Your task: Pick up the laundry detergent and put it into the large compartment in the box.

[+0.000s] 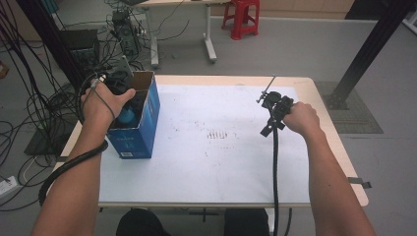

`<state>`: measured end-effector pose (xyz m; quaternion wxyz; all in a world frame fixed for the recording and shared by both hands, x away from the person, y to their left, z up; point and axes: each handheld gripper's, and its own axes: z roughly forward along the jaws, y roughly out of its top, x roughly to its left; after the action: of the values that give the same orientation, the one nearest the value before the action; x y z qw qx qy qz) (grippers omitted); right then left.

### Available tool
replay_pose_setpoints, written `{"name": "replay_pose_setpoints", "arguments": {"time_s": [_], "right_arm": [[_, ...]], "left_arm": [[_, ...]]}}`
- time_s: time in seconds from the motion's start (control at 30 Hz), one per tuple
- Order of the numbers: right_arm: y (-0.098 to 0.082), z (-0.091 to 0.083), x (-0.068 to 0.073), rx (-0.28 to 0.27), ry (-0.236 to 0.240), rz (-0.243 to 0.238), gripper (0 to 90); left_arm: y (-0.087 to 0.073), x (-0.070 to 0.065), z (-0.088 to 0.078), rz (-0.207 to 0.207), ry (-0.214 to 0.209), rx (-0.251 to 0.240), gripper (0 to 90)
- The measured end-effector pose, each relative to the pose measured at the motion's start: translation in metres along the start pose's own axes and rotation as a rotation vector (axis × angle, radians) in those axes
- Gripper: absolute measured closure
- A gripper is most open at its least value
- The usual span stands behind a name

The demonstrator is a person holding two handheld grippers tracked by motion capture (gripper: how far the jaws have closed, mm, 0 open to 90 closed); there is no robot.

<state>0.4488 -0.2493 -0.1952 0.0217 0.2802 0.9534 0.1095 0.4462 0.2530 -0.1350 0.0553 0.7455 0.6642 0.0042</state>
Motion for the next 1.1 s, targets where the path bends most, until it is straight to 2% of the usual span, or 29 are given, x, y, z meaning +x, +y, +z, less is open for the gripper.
{"name": "replay_pose_setpoints", "arguments": {"time_s": [1.1], "right_arm": [[-0.0003, 0.0013, 0.0008, -0.001, 0.000, -0.002, 3.2]], "left_arm": [[-0.0009, -0.0009, 0.0025, -0.005, 0.002, -0.004, 37.5]]}}
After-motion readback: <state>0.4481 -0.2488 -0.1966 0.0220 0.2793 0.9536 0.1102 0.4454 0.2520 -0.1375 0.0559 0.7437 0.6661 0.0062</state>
